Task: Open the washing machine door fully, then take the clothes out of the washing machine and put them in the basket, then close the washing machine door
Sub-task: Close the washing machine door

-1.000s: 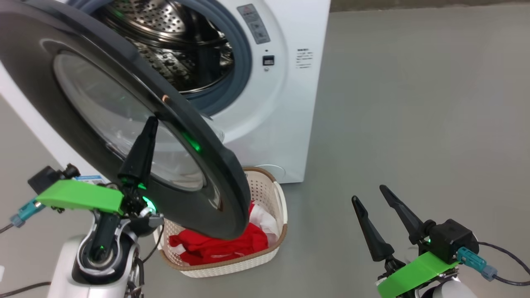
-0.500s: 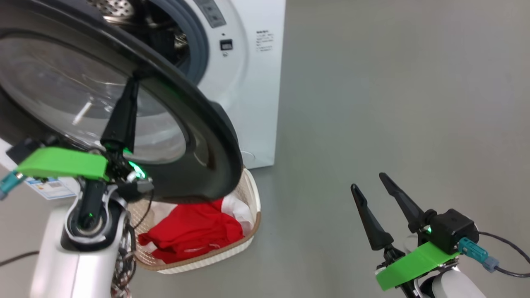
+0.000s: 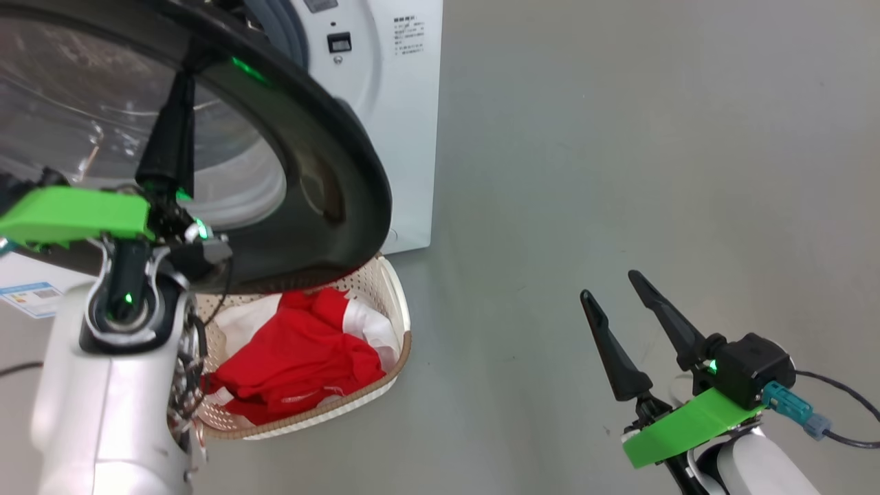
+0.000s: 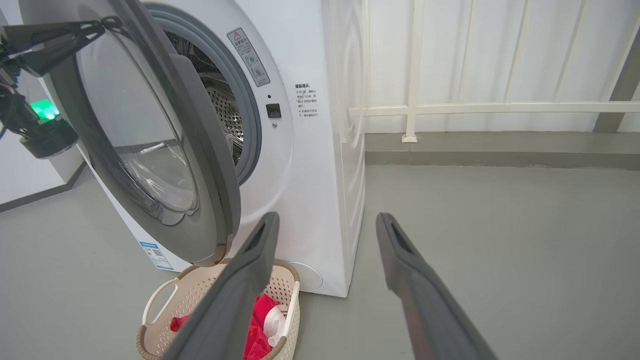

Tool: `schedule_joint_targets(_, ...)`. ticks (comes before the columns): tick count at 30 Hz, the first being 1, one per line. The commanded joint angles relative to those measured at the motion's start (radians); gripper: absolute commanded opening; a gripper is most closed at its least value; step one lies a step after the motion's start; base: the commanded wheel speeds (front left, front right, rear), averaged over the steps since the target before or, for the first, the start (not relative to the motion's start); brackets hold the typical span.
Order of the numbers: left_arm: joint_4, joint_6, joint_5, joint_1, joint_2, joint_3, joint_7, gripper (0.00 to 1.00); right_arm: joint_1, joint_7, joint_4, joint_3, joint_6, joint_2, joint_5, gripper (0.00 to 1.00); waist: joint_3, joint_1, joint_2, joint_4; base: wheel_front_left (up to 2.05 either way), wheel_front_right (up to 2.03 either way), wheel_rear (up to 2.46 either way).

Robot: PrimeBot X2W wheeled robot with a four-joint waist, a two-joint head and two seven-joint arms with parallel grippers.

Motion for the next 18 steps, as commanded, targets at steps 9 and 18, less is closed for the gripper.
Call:
schedule_joint_targets(9, 0.071, -0.046, 0.015, -0.142, 0.029, 0.014, 0.005, 0.0, -0.044, -0.006, -0.026, 0.027, 0.005, -0.021, -0.001, 1.0, 0.044, 0.0, 0.0, 0.009, 0.0, 0.0, 0.0)
schedule_joint_targets(18, 0.093, -0.063, -0.006, -0.137, 0.02, 0.002, 0.03, 0.0, -0.053, -0.006, -0.023, 0.028, 0.005, -0.013, -0.002, 1.0, 0.047, 0.0, 0.0, 0.026, 0.0, 0.0, 0.0)
